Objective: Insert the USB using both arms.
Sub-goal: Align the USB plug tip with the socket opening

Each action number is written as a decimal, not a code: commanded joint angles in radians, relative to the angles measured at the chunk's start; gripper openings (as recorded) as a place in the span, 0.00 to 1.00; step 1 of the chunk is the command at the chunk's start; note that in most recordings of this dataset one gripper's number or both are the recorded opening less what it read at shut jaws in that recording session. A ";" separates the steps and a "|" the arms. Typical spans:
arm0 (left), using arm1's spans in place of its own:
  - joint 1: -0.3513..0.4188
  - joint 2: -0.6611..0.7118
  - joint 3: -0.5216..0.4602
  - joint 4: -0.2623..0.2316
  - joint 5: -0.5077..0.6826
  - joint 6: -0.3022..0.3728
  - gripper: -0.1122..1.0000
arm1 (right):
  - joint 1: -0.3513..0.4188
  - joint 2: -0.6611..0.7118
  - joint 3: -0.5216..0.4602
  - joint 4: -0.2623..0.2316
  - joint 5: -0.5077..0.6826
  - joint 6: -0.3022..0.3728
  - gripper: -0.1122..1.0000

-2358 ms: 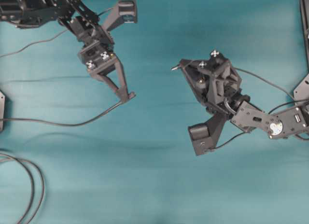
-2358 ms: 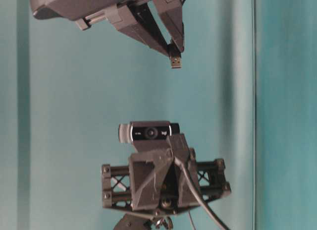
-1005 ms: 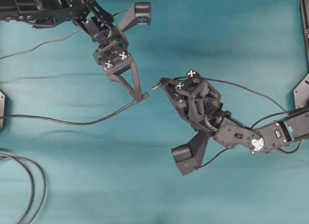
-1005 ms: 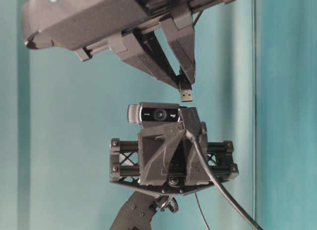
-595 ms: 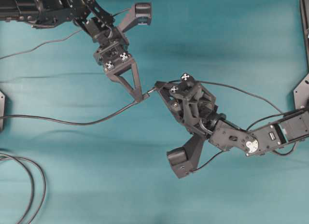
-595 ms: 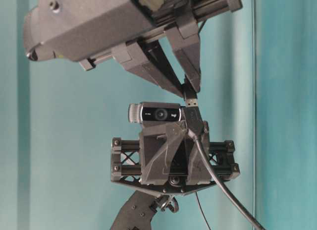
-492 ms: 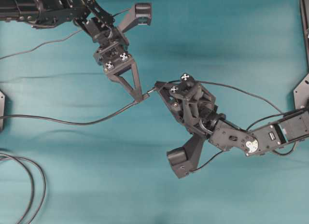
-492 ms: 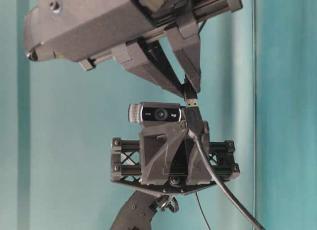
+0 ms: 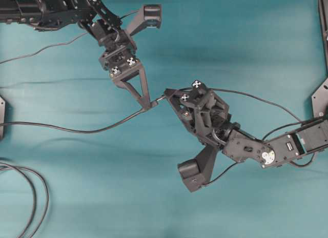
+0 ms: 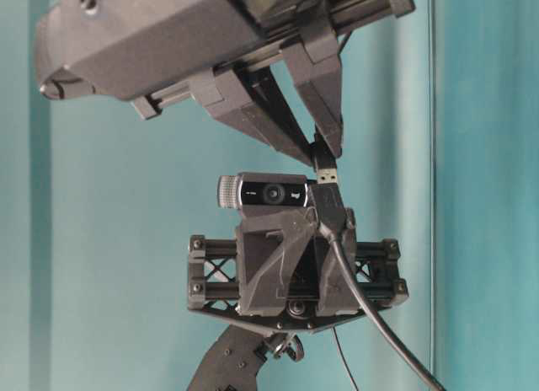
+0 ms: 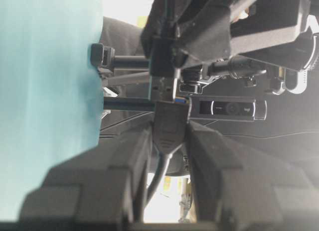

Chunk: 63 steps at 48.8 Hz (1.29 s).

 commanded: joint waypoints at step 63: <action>0.000 0.012 -0.051 -0.012 0.074 -0.052 0.30 | 0.040 0.020 -0.029 -0.011 0.018 0.008 0.28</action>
